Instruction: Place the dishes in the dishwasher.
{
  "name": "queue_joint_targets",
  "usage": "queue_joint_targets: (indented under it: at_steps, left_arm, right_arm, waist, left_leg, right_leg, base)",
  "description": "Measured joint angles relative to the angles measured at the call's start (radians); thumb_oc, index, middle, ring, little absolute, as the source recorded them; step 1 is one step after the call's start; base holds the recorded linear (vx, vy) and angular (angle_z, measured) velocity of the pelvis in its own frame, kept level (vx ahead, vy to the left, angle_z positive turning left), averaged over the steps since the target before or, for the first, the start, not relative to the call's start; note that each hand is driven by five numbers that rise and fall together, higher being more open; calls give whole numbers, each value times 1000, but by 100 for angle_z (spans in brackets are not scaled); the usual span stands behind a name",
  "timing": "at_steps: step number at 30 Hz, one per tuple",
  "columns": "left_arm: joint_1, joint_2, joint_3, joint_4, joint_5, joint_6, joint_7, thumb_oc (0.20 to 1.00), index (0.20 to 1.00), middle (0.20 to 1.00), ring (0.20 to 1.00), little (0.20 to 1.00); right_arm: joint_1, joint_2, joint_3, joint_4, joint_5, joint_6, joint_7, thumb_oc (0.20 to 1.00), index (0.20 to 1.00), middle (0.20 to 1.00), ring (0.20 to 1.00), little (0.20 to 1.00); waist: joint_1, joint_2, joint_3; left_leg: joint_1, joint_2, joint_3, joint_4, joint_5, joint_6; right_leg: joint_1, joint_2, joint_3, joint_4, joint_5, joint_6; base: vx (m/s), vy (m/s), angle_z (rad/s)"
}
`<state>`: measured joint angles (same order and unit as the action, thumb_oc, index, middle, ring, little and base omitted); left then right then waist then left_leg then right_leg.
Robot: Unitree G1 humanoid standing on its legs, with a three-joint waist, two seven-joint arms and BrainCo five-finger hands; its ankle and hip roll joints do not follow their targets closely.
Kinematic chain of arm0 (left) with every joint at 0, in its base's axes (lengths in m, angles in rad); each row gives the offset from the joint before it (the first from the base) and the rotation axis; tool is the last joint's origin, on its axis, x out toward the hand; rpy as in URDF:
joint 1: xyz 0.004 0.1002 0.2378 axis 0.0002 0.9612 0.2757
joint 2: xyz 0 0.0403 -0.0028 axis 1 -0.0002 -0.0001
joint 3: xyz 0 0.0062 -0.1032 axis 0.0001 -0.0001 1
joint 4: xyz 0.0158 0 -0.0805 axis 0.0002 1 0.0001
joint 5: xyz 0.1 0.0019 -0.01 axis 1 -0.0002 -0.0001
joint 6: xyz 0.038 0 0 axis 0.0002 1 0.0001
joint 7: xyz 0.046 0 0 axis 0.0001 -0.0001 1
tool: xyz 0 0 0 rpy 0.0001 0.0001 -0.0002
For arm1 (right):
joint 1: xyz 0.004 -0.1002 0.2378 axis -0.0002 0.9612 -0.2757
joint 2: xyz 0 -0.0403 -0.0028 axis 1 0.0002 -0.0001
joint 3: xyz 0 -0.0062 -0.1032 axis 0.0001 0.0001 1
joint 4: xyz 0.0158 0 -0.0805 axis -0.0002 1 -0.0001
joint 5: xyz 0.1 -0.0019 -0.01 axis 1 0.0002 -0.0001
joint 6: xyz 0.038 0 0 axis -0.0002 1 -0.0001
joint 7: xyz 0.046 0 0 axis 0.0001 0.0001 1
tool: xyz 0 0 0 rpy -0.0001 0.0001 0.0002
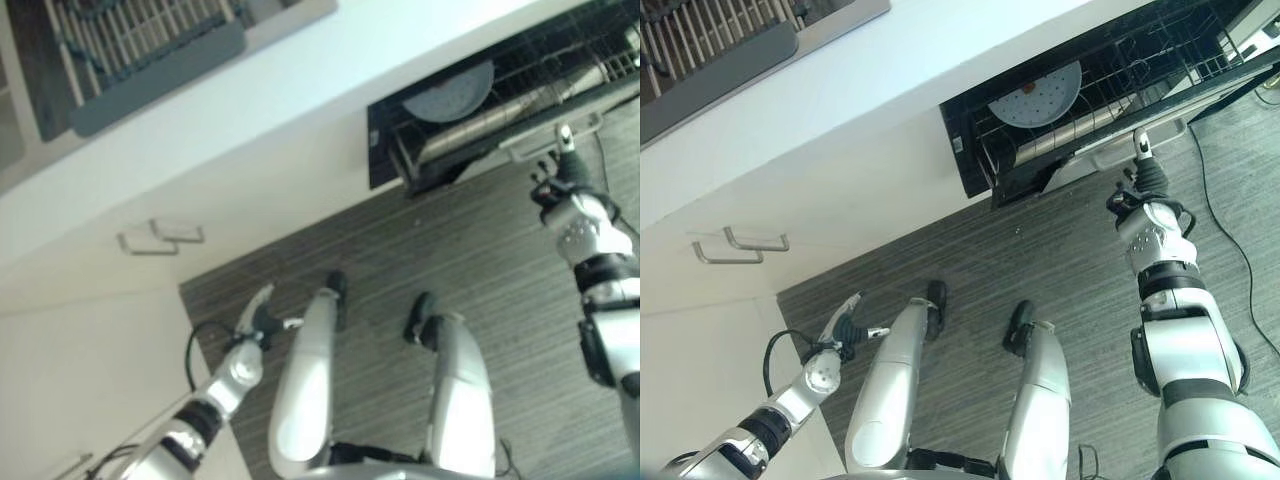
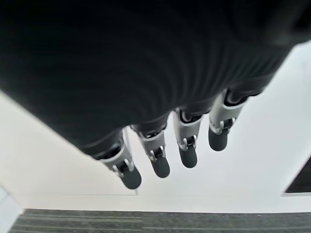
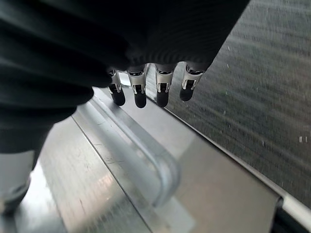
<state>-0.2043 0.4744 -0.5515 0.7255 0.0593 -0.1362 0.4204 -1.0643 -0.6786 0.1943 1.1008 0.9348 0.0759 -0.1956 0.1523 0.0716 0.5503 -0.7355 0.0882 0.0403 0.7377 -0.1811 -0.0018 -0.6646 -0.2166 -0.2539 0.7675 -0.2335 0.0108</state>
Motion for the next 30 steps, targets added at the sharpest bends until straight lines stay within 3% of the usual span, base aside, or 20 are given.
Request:
queue_joint_targets:
  at_steps: [4, 5, 6, 7, 8, 12, 21, 24, 25, 28, 30]
  left_arm:
    - [60, 65, 0, -45, 5, -36, 2, 1000, 1000, 1000, 1000, 1000]
    - [71, 84, 0, -53, 24, -41, 6, 1000, 1000, 1000, 1000, 1000]
    - [90, 130, 0, -65, 82, -63, 18, 1000, 1000, 1000, 1000, 1000]
    - [100, 184, 0, -65, 123, -62, 34, 1000, 1000, 1000, 1000, 1000]
    - [95, 186, 0, -65, 146, -64, 49, 1000, 1000, 1000, 1000, 1000]
    - [92, 223, 5, -46, 228, -84, 72, 1000, 1000, 1000, 1000, 1000]
    - [92, 223, 4, 3, 246, -104, 70, 1000, 1000, 1000, 1000, 1000]
    - [90, 212, 5, 4, 229, -106, 62, 1000, 1000, 1000, 1000, 1000]
    - [85, 182, 25, 6, 192, -107, 47, 1000, 1000, 1000, 1000, 1000]
    - [66, 70, 94, 82, 86, -110, 25, 1000, 1000, 1000, 1000, 1000]
    - [66, -36, 171, 111, -103, -133, -91, 1000, 1000, 1000, 1000, 1000]
  right_arm:
    - [-165, -93, 150, 31, -93, 24, 17, 1000, 1000, 1000, 1000, 1000]
    - [-220, -94, 158, 40, -98, 38, 29, 1000, 1000, 1000, 1000, 1000]
    - [-274, -95, 251, 72, -131, 70, 28, 1000, 1000, 1000, 1000, 1000]
    - [-280, -96, 324, 94, -138, 96, 35, 1000, 1000, 1000, 1000, 1000]
    - [-280, -96, 341, 94, -142, 96, 46, 1000, 1000, 1000, 1000, 1000]
    - [-283, -71, 374, 139, -168, 115, 81, 1000, 1000, 1000, 1000, 1000]
    - [-281, -55, 343, 148, -127, 57, 88, 1000, 1000, 1000, 1000, 1000]
    - [-252, -31, 288, 144, -60, -14, 81, 1000, 1000, 1000, 1000, 1000]
    - [-193, -12, 204, 104, -25, -82, 74, 1000, 1000, 1000, 1000, 1000]
    - [65, 68, 81, -170, -43, -193, 98, 1000, 1000, 1000, 1000, 1000]
    - [330, 193, 69, -380, -74, -195, 118, 1000, 1000, 1000, 1000, 1000]
  waist:
    - [33, -13, 4]
    - [43, -32, 4]
    - [56, -54, 6]
    - [68, -99, 5]
    - [70, -100, 5]
    - [74, -152, 3]
    - [73, -150, 3]
    - [73, -146, 4]
    - [72, -141, 4]
    - [59, -130, 2]
    - [44, -119, 1]
  left_leg:
    - [-32, 0, -33, 19, 2, 3]
    - [-31, 2, -35, 19, 2, 1]
    - [-34, 15, -52, 32, -1, -7]
    - [-32, 25, -63, 42, -4, -16]
    - [-32, 28, -64, 52, -9, -16]
    - [-12, 28, -88, 52, -17, -16]
    - [-9, 26, -87, -19, 26, -9]
    - [2, 28, -87, -54, 43, -15]
    - [15, 27, -84, -86, 59, -17]
    - [69, 25, -60, -162, 94, -12]
    - [112, 22, -33, -192, 101, -13]
  right_leg:
    - [-3, 4, -29, -2, 4, -7]
    - [-1, 5, -32, -1, 4, -8]
    - [16, 20, -51, -4, 3, -8]
    - [31, 29, -65, -14, 6, -5]
    - [39, 33, -65, -16, 7, -5]
    - [87, 36, -92, -50, 10, -10]
    - [99, 56, -99, -152, 73, 7]
    - [101, 59, -99, -174, 83, 2]
    - [110, 65, -98, -201, 91, -1]
    - [142, 70, -85, -254, 111, -1]
    - [162, 67, -63, -267, 117, -5]
  base:
    - [60, -49, 10]
    - [118, -82, 12]
    - [121, -53, 7]
    - [133, -36, 1]
    - [158, -30, -1]
    - [111, -30, 8]
    - [-9, -28, -1]
    - [-88, -50, 0]
    - [-124, 24, -1]
    - [-134, 28, 0]
    - [-111, -14, -16]
